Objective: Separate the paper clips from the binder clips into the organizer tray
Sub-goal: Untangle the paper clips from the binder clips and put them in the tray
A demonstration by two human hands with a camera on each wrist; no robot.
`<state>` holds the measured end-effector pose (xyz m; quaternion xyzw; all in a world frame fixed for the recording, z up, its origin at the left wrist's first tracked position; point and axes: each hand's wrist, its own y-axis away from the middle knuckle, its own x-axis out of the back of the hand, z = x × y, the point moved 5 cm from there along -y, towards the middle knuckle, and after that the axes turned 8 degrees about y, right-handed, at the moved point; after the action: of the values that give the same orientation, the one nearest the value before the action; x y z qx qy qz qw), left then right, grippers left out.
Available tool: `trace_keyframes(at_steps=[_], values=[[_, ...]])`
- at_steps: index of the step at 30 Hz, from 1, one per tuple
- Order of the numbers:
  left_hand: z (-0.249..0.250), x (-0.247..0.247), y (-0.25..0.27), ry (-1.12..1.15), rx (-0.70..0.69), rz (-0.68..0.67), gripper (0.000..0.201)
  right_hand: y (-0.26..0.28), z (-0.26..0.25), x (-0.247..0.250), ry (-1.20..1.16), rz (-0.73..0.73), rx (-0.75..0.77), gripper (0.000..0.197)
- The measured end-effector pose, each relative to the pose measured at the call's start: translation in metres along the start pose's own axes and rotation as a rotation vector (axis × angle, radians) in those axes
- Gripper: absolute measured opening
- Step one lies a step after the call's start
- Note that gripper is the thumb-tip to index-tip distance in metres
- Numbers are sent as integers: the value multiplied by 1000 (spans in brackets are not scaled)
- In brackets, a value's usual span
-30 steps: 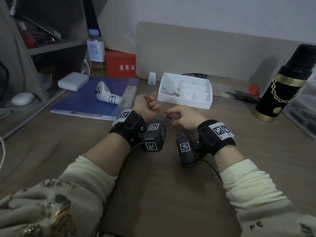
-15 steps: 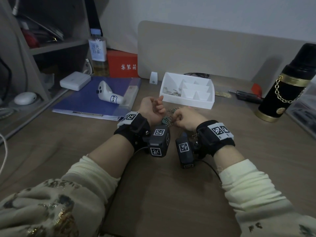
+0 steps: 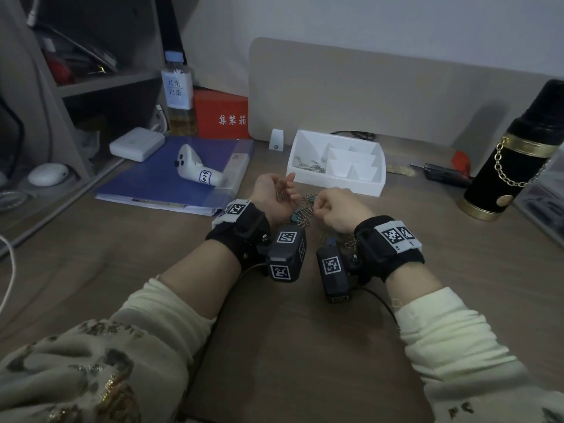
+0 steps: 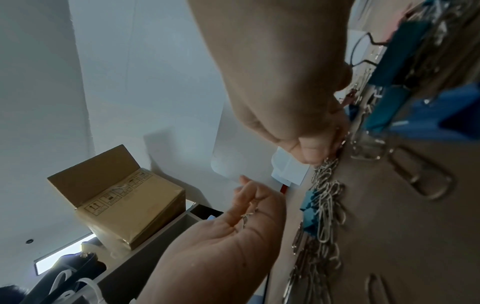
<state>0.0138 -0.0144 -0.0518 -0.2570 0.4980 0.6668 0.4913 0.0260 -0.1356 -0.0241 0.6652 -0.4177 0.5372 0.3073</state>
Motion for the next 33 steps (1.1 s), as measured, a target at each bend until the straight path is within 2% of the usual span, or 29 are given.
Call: trace_keyframes(at_steps=[6,9,13,18,20,22,24,31,33], values=[[-10,-7,6,-4,34,17,38,2,-9,27,-352,381,14,4],[-20,-14,11,52,112,-42,33,3,-18,31,-538,404,37,2],[-24,-14,8,-56,134,-91,30,2,-20,27,-627,395,5,8],[-12,-10,9,162,58,-25,40,-4,-8,29,-586,547,0,13],[-4,-7,6,149,12,-4,38,-9,-2,20,-459,442,-13,16],[-2,-5,3,120,-7,12,36,-15,4,5,-261,243,-23,22],[-3,-4,1,87,-13,15,38,-17,7,-6,-148,111,-26,28],[-4,-4,4,64,-21,14,37,-22,-4,-17,15,-32,10,28],[-6,-6,7,57,-21,6,35,-22,-3,-16,79,-19,-7,27]])
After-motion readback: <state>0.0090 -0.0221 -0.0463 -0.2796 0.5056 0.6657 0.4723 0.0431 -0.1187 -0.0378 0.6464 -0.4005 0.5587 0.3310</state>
